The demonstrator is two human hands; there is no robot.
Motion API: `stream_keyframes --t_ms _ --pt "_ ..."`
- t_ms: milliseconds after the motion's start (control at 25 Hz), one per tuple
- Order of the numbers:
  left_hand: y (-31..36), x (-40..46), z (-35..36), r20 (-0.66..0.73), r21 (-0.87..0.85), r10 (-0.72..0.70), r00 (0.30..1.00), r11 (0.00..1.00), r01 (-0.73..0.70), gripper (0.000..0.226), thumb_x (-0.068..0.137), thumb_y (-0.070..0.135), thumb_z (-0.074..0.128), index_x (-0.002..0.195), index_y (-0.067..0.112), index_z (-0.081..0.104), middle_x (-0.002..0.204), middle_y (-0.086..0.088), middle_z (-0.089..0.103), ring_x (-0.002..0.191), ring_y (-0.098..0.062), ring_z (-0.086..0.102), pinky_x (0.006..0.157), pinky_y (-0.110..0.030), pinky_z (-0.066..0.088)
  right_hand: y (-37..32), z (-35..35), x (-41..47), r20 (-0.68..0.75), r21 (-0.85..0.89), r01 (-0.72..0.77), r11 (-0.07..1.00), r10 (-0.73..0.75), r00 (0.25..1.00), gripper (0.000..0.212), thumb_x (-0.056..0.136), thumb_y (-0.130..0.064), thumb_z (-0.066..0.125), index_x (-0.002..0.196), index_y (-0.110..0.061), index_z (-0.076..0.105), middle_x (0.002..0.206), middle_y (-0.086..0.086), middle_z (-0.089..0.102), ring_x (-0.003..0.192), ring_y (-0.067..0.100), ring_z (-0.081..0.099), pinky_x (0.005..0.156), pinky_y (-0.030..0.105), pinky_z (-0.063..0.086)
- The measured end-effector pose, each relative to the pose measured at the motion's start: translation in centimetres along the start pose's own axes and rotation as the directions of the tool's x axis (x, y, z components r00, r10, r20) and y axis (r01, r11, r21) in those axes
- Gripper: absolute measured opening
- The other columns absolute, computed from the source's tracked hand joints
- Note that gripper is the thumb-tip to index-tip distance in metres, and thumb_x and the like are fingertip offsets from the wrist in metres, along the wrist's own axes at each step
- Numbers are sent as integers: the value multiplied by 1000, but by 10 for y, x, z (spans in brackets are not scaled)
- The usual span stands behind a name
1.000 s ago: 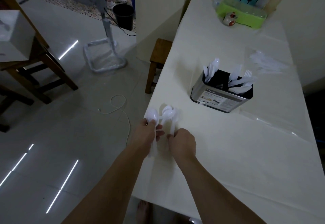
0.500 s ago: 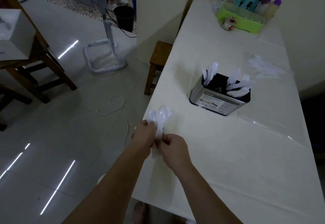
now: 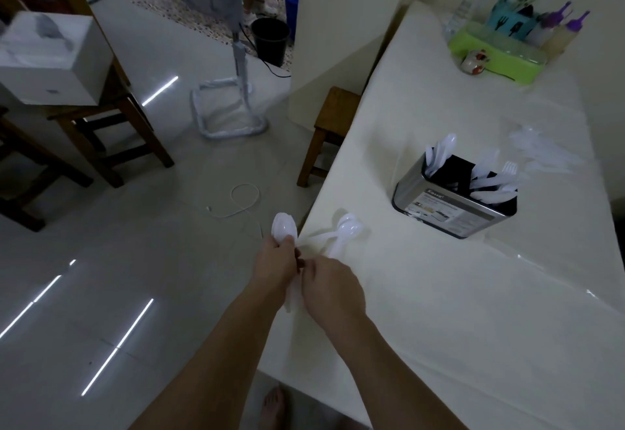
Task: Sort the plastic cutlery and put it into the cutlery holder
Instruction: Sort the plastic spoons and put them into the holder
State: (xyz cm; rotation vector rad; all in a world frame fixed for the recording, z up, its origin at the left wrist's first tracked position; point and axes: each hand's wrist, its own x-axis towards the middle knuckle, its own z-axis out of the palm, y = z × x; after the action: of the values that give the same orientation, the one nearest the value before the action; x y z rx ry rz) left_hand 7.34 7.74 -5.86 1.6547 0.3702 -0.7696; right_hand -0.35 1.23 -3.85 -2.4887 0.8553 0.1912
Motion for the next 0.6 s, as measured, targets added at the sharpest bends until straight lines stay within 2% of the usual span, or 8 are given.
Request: stream_keyframes --t_ms 80,160,240,280,320,400,520,600 --pt "0 7 -8 -20 -44 -29 999 999 28 26 99 25 46 111 4 58 79 -8 64 66 -20 62 70 -39 54 7 4 11 -79 1 -107 994 107 991 28 100 -35 39 94 -19 61 85 -1 63 76 18 62 69 32 53" --pt "-2 11 -14 -10 -38 -62 998 997 62 34 98 25 46 113 -4 58 75 -11 64 60 -19 61 59 -33 50 12 10 19 -101 -19 -148 989 146 984 28 99 -33 45 122 -20 54 106 3 61 93 22 63 78 35 55" --pt "-3 11 -18 7 -17 -86 996 996 86 35 98 25 47 112 -5 59 74 -11 65 58 -18 60 55 -31 48 16 16 25 -15 -118 -57 991 55 998 47 100 -30 46 146 -28 35 123 7 53 105 24 59 85 37 54" --pt "-3 9 -19 18 -15 -95 995 995 96 34 99 25 47 113 -3 59 74 -11 64 59 -18 60 56 -31 48 16 17 26 30 -165 -9 986 14 999 53 100 -30 44 150 -31 27 125 9 49 108 24 56 87 36 53" --pt "-4 10 -19 31 -25 -95 995 995 96 33 99 25 47 114 -2 58 74 -10 64 60 -19 60 58 -32 48 16 17 27 55 -191 25 981 -15 998 54 101 -30 43 152 -32 24 125 9 48 107 24 55 87 36 52" --pt "-6 12 -19 54 -44 -83 995 995 85 32 99 24 48 118 0 57 75 -9 64 62 -20 61 61 -35 49 20 17 30 43 -191 51 980 -43 998 49 101 -31 40 149 -32 30 121 8 51 103 23 57 84 35 53" --pt "-6 13 -16 58 -72 -85 995 993 89 29 99 21 48 120 3 55 79 -10 63 63 -21 61 63 -35 49 26 13 30 -42 -122 23 992 -28 999 31 100 -36 40 126 -26 52 109 5 57 93 22 60 76 36 55" --pt "-5 12 -11 71 -78 -80 994 993 86 27 99 21 48 119 4 55 81 -10 64 65 -22 61 64 -36 49 33 10 29 -64 -105 -27 994 21 998 28 98 -43 44 110 -21 55 101 4 57 87 23 61 73 37 54"
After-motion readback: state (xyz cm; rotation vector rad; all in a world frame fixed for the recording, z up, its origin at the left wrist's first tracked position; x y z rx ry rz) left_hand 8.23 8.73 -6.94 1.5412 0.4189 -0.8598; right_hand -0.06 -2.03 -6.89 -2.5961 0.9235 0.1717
